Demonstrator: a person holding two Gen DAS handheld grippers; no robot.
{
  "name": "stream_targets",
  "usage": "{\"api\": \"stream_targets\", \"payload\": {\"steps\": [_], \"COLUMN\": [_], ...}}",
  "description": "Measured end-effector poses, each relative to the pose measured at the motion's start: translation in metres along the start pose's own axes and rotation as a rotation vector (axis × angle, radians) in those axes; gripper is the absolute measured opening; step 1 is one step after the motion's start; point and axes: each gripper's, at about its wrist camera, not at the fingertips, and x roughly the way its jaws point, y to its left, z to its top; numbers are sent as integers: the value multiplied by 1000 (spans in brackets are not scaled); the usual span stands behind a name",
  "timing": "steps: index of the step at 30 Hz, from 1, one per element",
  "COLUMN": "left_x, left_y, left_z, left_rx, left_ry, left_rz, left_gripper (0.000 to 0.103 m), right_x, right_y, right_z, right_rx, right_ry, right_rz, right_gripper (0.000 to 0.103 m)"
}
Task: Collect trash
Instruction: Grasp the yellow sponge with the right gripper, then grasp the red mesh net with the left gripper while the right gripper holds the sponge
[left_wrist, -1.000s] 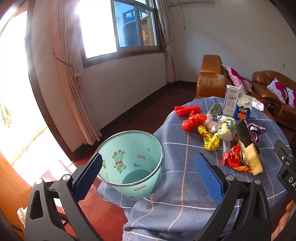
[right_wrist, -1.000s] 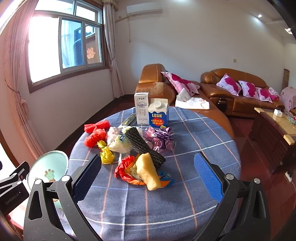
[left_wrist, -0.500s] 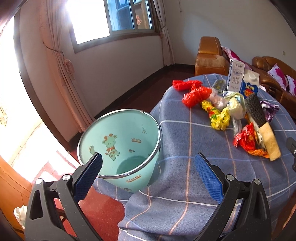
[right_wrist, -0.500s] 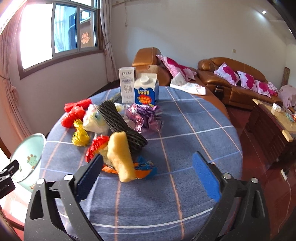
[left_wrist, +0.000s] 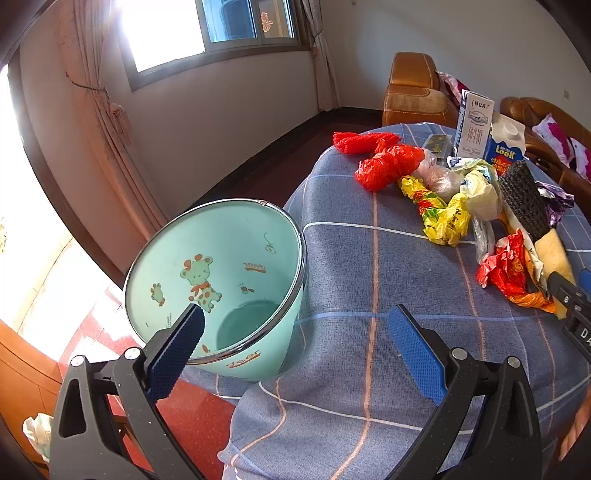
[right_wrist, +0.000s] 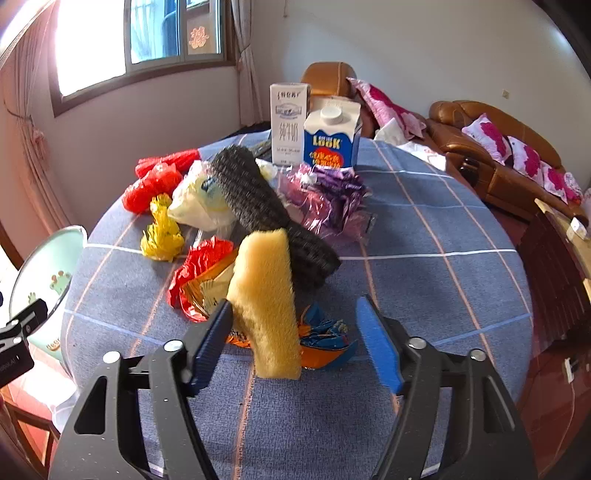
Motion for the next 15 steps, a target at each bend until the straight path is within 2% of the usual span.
{"api": "stream_targets", "payload": {"steps": [1,2,3,4,9,15], "left_x": [1,1,1,1,-2,-4], "left_y": [-1,-2,-3,-4,-6,1], "left_z": [1,2,3,4,11,29], "left_rx": [2,5,9,14,30,18], "left_ry": [1,0,0,-1,-19,-43], "left_rz": [-1,-2,-2,-4,-19,-25], "left_gripper": [97,97,97,97,97,97], "right_x": [2,3,4,4,-15,-41], "right_y": [1,0,0,-1,-7,-10], "right_z": [0,0,0,1,7,33], "right_rx": [-5,-10,-13,-12,9,-17], "right_ry": [3,5,7,12,-22,-141], "right_rz": [6,9,19,30,76,38], "right_gripper": [55,47,32,26,25,24]}}
